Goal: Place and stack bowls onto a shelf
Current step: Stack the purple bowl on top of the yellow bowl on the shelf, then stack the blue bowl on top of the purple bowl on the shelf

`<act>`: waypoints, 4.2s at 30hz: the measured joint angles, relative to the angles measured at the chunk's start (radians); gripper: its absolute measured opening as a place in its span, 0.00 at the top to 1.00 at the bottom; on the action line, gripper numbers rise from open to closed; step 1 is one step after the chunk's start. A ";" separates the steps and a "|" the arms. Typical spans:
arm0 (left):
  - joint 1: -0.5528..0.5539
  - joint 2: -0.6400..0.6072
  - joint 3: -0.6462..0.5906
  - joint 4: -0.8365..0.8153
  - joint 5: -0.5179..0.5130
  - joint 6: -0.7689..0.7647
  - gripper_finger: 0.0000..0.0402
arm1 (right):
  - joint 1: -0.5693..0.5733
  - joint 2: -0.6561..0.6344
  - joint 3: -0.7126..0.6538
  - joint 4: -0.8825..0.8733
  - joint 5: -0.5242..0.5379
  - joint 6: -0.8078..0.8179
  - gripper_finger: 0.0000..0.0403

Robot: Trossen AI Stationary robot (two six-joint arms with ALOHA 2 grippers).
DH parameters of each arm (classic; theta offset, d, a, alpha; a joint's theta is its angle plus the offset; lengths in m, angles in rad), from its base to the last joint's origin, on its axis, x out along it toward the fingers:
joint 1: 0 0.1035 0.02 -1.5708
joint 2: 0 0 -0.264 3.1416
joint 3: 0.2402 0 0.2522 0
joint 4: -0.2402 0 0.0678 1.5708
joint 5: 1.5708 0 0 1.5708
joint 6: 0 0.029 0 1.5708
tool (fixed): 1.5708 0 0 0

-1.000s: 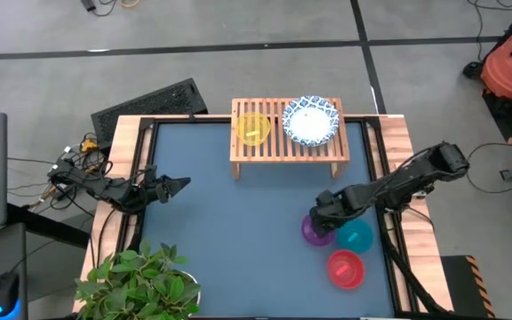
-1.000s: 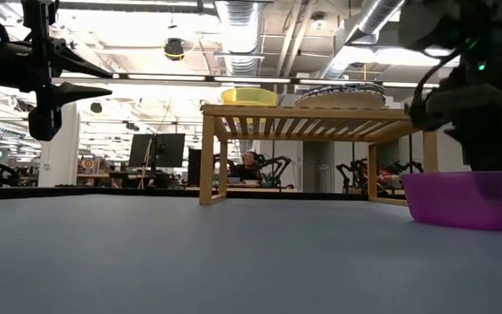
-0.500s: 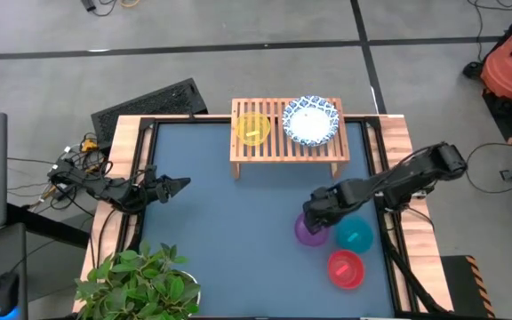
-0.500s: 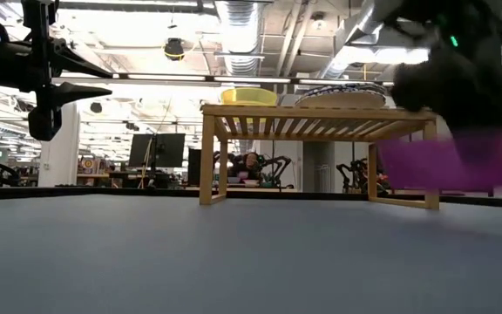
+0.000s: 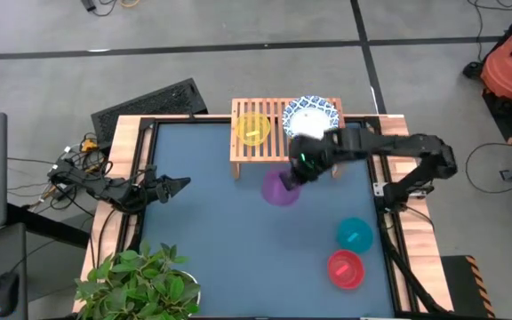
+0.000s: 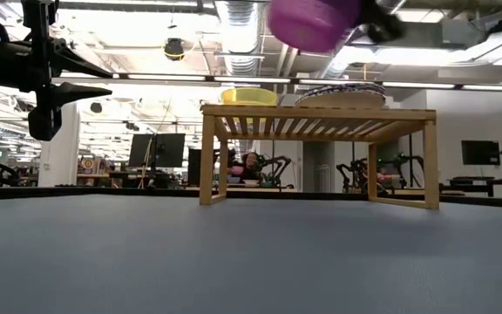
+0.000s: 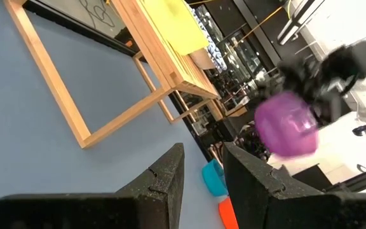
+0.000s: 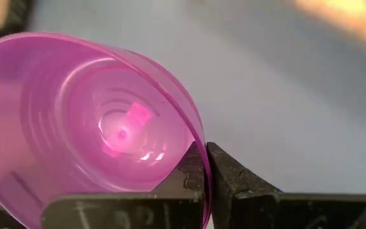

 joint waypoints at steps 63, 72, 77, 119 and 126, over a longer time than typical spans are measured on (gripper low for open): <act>0.000 0.000 0.000 0.000 -0.023 0.004 0.77 | -0.461 0.529 0.791 -0.221 0.046 -0.476 0.67; 0.000 0.000 0.000 -0.001 -0.020 0.010 0.77 | -0.350 0.354 0.745 -0.465 0.234 -0.426 0.66; 0.000 0.000 0.000 -0.001 -0.008 0.010 0.77 | -0.238 0.216 0.564 -0.468 0.247 -0.310 0.67; 0.000 0.000 0.000 -0.001 -0.024 0.010 0.77 | 0.682 -0.167 -0.747 -0.134 -0.240 1.315 0.68; 0.000 0.000 0.000 -0.001 -0.023 0.019 0.77 | 0.701 -0.153 -0.840 0.062 -0.245 1.354 0.68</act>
